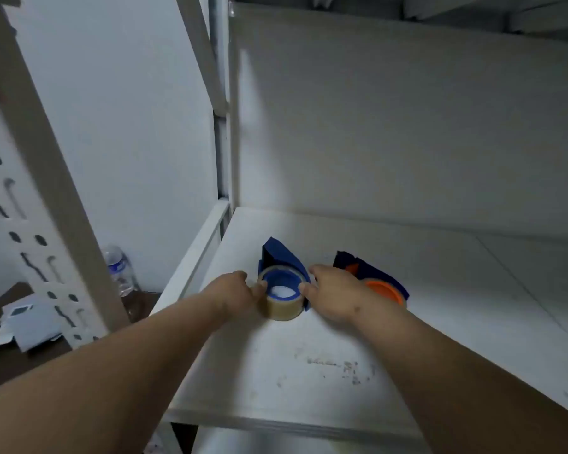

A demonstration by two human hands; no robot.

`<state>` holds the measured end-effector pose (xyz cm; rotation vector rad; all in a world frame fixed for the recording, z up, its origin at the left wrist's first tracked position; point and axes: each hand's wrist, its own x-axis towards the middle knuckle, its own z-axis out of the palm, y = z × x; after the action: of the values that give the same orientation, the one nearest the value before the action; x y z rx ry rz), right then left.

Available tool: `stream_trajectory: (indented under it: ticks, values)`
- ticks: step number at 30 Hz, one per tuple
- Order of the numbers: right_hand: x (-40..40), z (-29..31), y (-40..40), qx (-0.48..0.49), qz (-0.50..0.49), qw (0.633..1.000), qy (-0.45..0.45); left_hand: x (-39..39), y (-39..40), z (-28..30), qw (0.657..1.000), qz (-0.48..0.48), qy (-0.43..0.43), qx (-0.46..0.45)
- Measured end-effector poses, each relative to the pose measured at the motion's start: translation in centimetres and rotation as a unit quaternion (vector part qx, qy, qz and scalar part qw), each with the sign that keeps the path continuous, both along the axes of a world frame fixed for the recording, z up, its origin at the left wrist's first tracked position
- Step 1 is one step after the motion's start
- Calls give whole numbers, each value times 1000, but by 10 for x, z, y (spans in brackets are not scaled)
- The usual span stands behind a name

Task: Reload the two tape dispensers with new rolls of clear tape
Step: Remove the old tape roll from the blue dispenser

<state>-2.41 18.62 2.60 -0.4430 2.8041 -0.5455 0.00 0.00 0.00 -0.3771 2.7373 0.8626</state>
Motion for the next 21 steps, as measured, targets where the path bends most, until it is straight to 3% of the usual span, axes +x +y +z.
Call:
stream_trajectory:
  ticks: [7,12,16,19,21]
  values:
    - [-16,-19,-26,19,-79,997,-16,-17,14,-12,999,-20,-15,-28]
    - [-22,-19,-25,9,-79,996,-37,-18,15,-13,990,57,12,127]
    - [-20,-15,-25,-102,-103,986,-85,-11,14,-10,972,111,49,202]
    - [-15,-8,-20,-282,-159,922,-212,-2,11,-6,966,125,80,211]
    - [-10,-6,-14,-325,-159,896,-256,6,11,-3,967,125,95,202]
